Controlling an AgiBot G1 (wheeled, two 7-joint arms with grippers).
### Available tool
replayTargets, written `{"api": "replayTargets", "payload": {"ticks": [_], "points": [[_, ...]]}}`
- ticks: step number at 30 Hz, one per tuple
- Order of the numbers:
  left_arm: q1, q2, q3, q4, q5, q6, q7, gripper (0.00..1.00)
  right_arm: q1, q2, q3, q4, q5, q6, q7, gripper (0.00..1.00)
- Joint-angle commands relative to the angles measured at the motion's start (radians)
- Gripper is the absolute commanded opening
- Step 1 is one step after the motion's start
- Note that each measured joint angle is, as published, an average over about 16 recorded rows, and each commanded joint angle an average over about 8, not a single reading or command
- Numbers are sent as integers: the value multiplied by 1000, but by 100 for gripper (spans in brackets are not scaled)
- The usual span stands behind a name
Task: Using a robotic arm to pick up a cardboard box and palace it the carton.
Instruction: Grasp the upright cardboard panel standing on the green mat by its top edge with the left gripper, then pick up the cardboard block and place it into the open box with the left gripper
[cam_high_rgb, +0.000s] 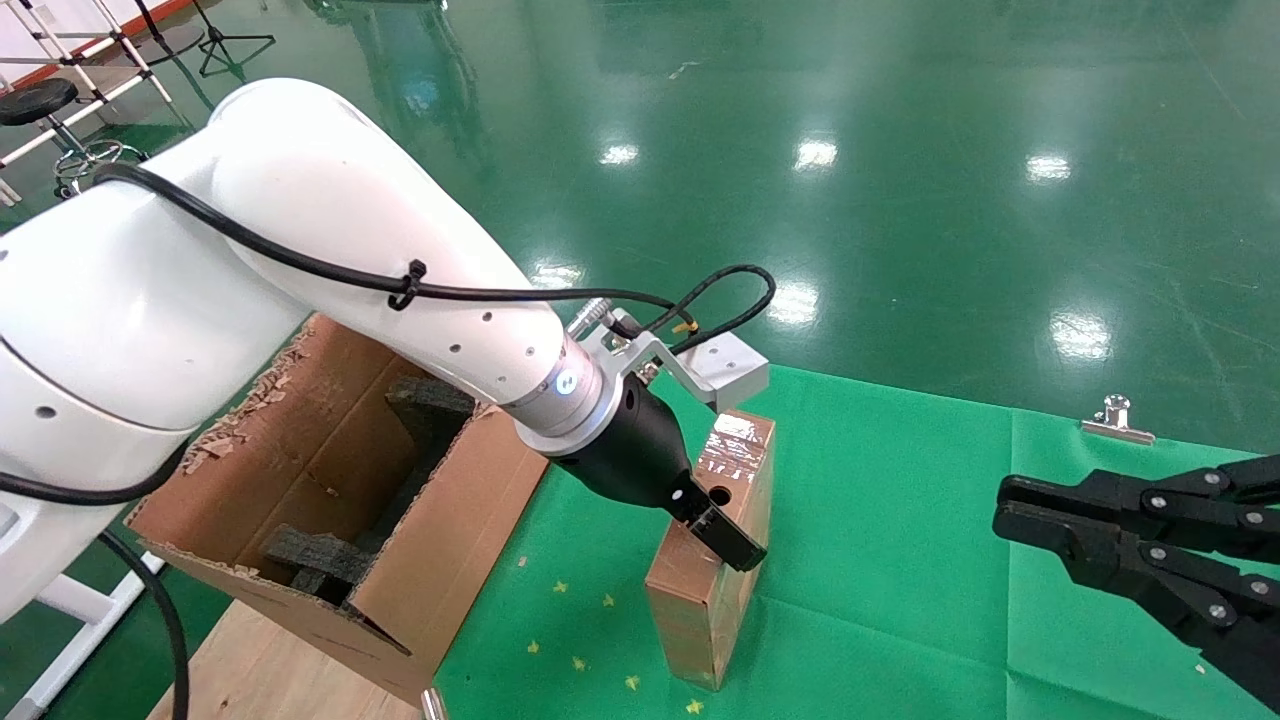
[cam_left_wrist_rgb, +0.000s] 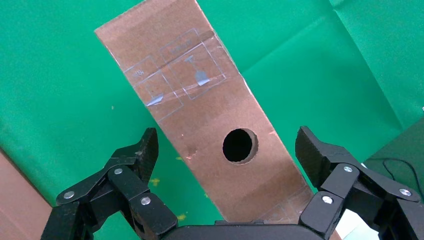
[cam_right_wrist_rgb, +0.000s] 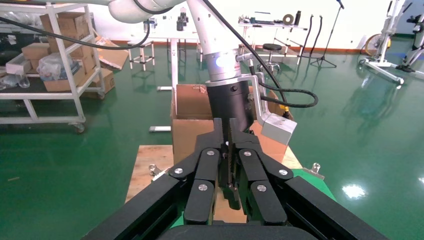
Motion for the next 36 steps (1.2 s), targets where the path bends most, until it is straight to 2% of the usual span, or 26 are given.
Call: {"api": "replayTargets", "payload": {"ticks": [1,27,31,36], "points": [[0,0,0,0,0,0,0,0,0,0,0,0,0,0,0,100],[-13,-7,-13,13,-14,1,25,0,0,0,0,0,0,0,0,100],[-44,-58,-50,20,-64,2,107,0,0,0,0,0,0,0,0,100],[-103,-179,-128,47,-147,0,244,0,0,0,0,0,0,0,0,100]]}}
